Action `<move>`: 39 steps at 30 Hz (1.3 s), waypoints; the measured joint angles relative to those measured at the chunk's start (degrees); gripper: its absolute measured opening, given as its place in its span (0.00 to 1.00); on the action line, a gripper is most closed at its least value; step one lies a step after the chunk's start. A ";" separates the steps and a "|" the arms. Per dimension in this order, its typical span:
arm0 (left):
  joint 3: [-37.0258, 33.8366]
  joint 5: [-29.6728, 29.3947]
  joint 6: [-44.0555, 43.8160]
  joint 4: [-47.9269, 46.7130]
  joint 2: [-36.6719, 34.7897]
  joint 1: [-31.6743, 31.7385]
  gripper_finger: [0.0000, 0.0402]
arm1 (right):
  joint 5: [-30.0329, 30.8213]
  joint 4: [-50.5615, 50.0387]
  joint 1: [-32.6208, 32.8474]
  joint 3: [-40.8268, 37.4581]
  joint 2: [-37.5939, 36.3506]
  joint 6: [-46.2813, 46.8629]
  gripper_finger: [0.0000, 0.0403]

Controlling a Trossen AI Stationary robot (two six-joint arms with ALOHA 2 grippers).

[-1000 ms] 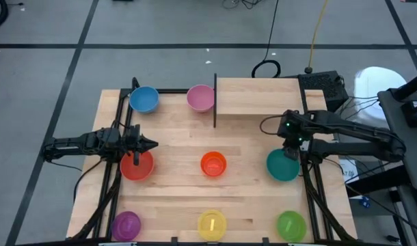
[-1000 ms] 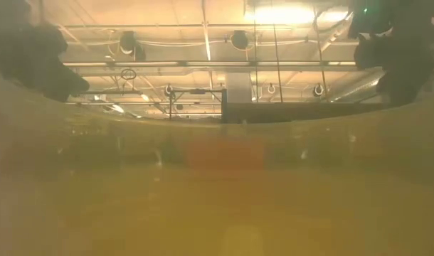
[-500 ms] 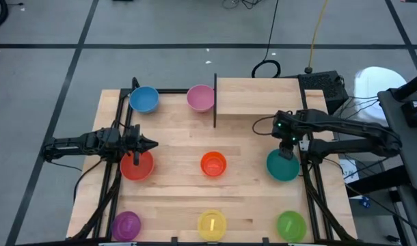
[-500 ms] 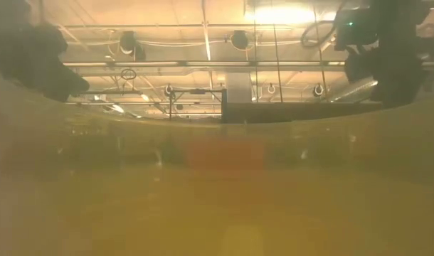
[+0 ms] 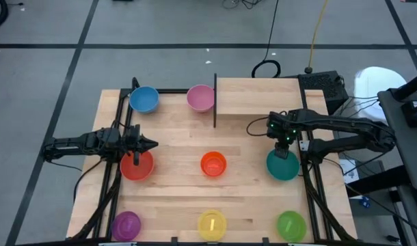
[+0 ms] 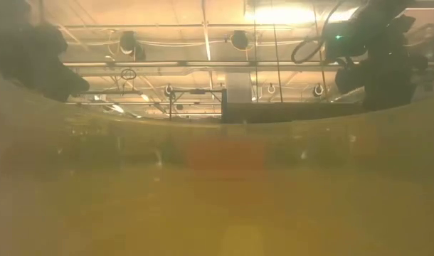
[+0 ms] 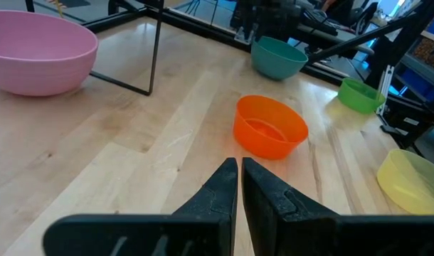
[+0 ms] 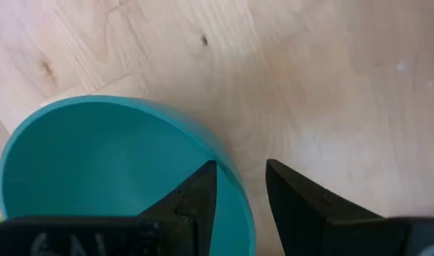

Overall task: Place and stack bowls onto a shelf
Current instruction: Put the dark blue bowl on the shelf

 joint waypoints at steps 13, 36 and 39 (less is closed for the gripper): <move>-0.01 0.04 0.02 0.00 0.00 0.00 0.06 | -0.25 2.23 0.00 0.00 7.55 0.20 0.28; 0.00 0.20 0.02 0.01 0.01 0.01 0.06 | -0.17 3.68 0.00 4.96 4.88 2.80 0.00; -0.01 0.20 0.02 0.02 0.00 0.00 0.06 | 0.19 1.87 0.01 8.82 3.08 2.80 0.00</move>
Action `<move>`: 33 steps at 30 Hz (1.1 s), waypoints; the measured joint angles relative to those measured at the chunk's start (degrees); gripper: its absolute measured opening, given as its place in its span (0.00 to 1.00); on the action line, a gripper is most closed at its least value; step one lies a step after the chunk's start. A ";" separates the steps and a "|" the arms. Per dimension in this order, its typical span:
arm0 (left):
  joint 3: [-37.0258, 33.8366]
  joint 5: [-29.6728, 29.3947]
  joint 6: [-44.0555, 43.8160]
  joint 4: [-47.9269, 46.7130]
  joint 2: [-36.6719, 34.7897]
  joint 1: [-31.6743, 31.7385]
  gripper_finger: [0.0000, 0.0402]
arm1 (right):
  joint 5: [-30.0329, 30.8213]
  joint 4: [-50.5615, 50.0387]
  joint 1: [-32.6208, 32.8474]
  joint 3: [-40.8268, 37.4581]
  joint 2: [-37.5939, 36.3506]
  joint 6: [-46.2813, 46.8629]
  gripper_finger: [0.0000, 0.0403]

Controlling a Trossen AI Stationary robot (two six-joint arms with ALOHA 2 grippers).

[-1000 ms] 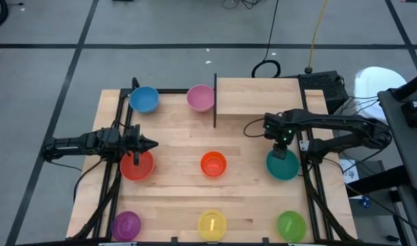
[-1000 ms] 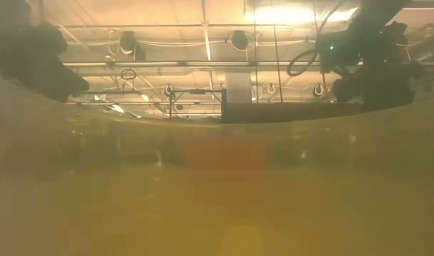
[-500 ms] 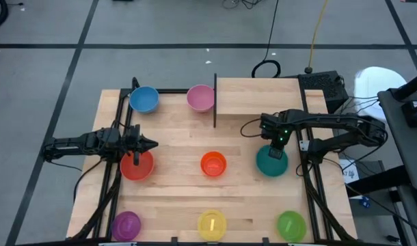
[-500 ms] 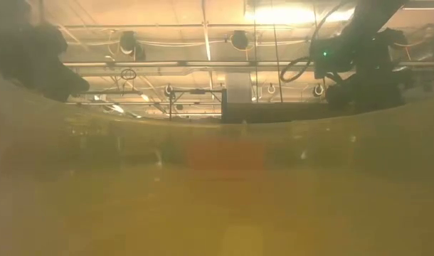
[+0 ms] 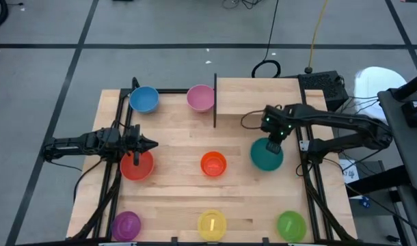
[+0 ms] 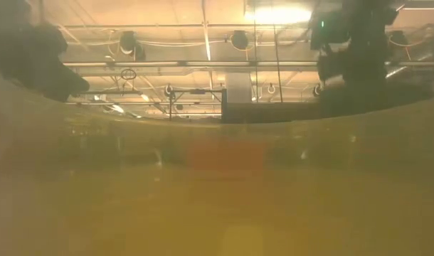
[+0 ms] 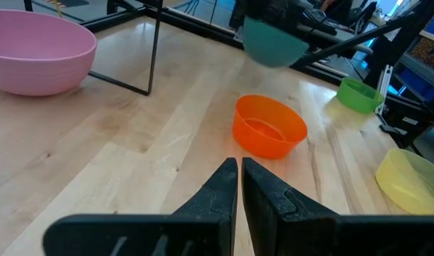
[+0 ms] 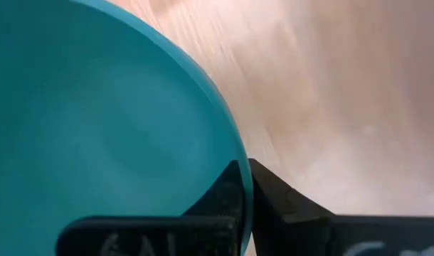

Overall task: Place and stack bowls onto a shelf
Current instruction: Put the dark blue bowl on the shelf

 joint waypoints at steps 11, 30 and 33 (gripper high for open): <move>0.00 -0.07 -0.02 -0.02 0.02 0.02 0.06 | 15.10 -11.74 -0.41 21.29 -2.43 1.50 0.00; 0.00 -0.13 0.00 -0.02 0.00 0.02 0.06 | 25.24 -9.98 -23.50 32.16 0.64 -2.13 0.00; 0.00 -0.11 -0.02 -0.02 0.00 0.02 0.06 | 25.14 -9.93 -27.56 32.16 2.44 -3.55 0.00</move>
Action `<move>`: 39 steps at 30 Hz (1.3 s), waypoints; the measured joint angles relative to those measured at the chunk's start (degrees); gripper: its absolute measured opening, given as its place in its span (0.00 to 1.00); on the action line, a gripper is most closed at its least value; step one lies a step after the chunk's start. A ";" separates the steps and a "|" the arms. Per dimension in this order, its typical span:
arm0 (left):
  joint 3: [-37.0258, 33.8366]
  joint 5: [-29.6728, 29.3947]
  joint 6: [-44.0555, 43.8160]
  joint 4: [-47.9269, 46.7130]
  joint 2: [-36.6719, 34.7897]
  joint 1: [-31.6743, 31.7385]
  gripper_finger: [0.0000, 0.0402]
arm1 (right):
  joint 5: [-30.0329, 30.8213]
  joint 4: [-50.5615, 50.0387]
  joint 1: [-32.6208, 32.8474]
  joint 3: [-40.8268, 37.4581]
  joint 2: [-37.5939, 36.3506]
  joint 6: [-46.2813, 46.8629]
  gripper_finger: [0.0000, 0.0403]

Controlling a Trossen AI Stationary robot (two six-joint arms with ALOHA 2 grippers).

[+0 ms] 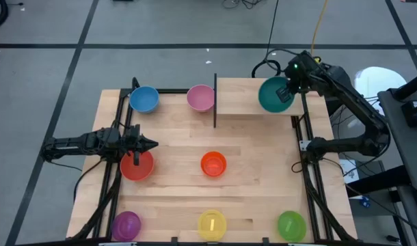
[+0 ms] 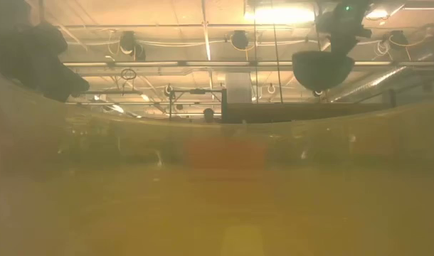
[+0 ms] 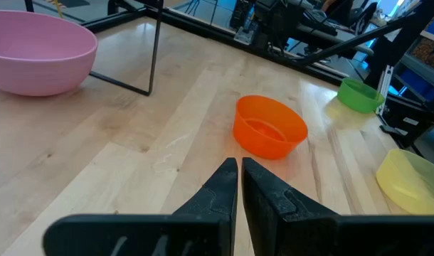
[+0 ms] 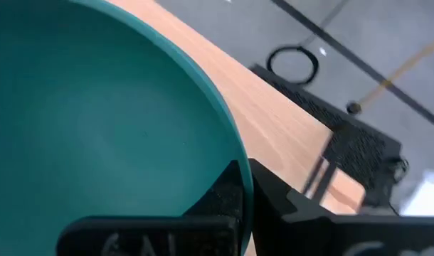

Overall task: Place and stack bowls onto a shelf
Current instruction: Put the dark blue bowl on the shelf

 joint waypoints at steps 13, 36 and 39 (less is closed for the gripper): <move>0.02 0.00 0.00 -0.02 0.00 0.00 0.06 | -5.12 -0.05 -8.97 0.00 6.49 -1.76 0.00; 0.00 0.00 0.02 0.00 0.00 -0.01 0.06 | 1.57 -0.11 -8.05 0.00 8.84 2.28 0.03; 0.01 0.00 0.01 0.00 0.00 0.00 0.06 | 1.51 -0.34 -8.05 -0.02 8.86 2.00 0.06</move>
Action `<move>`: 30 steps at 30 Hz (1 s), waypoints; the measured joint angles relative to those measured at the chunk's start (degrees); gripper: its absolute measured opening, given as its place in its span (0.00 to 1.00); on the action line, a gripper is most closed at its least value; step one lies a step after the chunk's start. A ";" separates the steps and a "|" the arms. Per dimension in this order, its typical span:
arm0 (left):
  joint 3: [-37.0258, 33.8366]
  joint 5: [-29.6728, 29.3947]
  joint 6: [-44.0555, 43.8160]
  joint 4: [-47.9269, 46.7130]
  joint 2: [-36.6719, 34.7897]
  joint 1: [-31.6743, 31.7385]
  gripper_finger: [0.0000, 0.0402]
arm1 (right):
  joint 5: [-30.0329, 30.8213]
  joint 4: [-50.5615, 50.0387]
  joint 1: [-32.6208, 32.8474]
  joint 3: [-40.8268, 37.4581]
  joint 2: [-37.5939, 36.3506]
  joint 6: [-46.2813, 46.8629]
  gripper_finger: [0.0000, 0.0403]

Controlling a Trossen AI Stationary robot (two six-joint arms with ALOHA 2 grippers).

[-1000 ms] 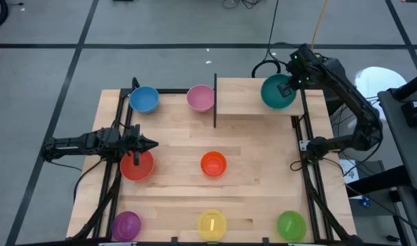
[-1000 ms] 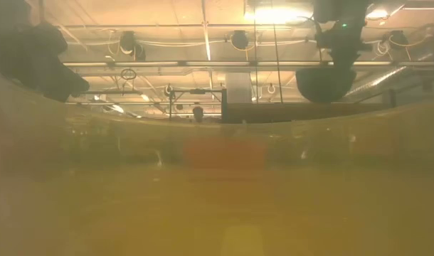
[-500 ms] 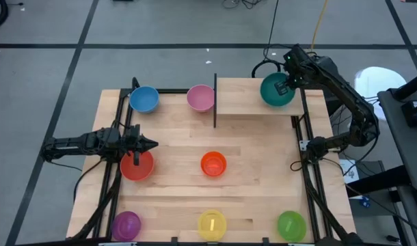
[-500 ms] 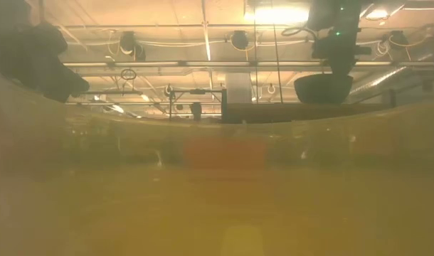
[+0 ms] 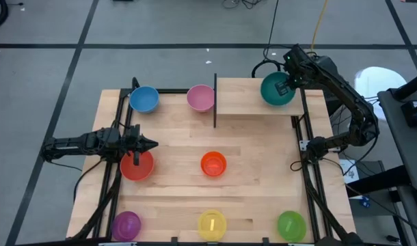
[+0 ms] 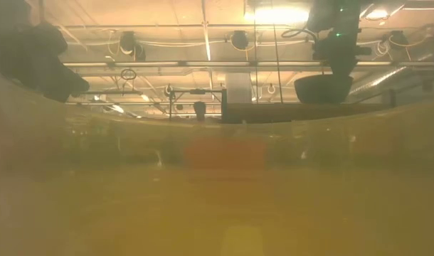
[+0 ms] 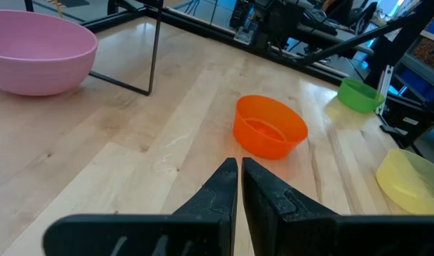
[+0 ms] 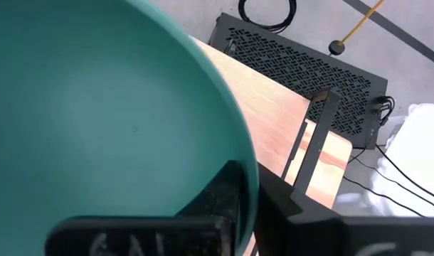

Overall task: Place and stack bowls onto a shelf
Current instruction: Put the dark blue bowl on the shelf

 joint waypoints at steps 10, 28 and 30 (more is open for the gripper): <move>0.01 0.00 -0.01 0.00 0.00 0.00 0.06 | -0.17 -1.62 0.42 -0.04 0.00 -1.89 0.17; 0.01 0.02 -0.01 0.00 0.00 -0.02 0.06 | -1.94 -7.07 0.74 -0.04 -0.15 -10.56 0.20; 0.00 0.02 0.00 0.00 0.00 -0.01 0.06 | -2.12 -7.31 0.74 -0.04 -0.15 -10.84 0.20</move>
